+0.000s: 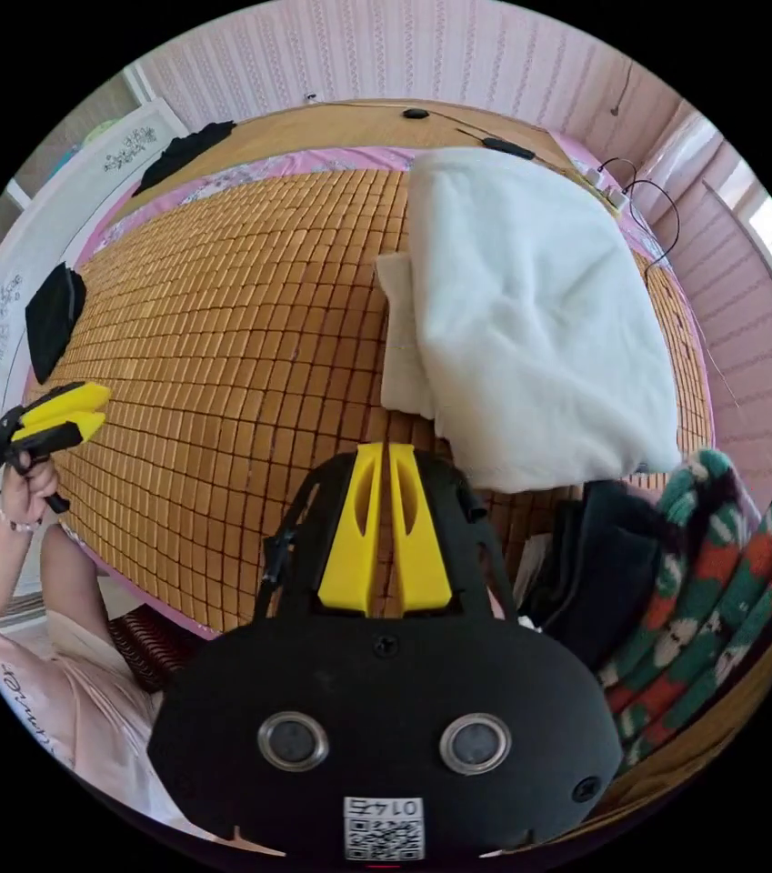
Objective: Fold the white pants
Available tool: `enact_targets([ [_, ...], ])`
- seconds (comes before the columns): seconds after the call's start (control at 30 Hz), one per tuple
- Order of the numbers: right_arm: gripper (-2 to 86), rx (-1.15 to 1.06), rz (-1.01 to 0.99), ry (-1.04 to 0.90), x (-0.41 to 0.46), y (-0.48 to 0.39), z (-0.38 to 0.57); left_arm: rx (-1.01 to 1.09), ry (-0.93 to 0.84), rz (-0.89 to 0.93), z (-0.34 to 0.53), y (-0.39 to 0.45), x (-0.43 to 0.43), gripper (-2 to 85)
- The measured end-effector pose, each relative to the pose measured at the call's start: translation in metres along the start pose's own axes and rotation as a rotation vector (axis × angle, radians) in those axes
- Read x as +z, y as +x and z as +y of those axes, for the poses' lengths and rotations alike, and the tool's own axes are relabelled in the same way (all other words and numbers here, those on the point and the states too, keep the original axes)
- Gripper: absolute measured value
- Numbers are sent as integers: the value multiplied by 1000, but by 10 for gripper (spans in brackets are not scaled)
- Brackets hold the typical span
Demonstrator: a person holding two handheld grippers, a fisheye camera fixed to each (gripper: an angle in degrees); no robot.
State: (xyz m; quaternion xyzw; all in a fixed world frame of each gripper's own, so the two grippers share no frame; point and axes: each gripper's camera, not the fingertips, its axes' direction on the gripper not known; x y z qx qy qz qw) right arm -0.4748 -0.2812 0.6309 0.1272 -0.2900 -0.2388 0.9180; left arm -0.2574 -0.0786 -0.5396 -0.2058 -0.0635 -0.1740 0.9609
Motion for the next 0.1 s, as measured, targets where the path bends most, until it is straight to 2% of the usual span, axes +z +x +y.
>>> enact_targets([
  [0.1,13,-77,-126,65,19,-62,58,-67,3,-111,98,-15,-90,80],
])
